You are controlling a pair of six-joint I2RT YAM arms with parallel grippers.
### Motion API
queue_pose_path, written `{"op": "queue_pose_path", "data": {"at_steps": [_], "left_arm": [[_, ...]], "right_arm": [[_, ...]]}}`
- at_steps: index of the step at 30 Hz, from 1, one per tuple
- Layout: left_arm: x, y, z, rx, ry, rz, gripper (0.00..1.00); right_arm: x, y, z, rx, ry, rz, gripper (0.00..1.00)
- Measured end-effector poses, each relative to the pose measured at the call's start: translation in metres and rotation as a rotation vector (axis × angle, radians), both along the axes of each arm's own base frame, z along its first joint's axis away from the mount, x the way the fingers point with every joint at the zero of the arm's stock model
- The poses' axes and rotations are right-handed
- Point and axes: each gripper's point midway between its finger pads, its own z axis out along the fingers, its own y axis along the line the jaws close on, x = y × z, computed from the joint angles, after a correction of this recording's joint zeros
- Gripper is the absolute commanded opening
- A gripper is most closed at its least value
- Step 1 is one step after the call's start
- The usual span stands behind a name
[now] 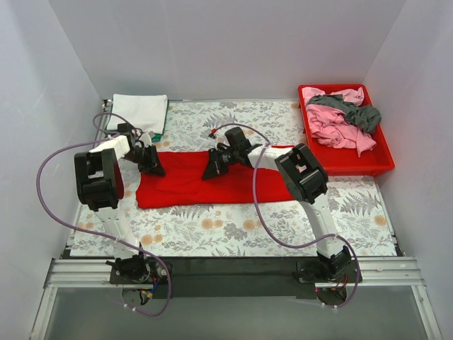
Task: Fold and stack the t-shirts
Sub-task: Fold the tshirt
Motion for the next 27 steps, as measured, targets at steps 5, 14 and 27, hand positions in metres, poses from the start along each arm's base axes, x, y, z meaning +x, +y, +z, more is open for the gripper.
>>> {"op": "queue_pose_path", "data": {"at_steps": [5,14,27], "left_arm": [[0.009,-0.004,0.006,0.035,-0.034,-0.03,0.16],[0.013,-0.038,0.076,0.166,-0.246,-0.135,0.16],[-0.034,-0.051,0.047,0.317,-0.143,-0.179,0.1]], "right_arm": [[-0.005,-0.022,0.013,-0.027,-0.047,0.029,0.24],[0.066,-0.125,0.115,-0.216,-0.503,-0.038,0.24],[0.071,-0.256,-0.006,-0.82,-0.445,0.089,0.19]]}}
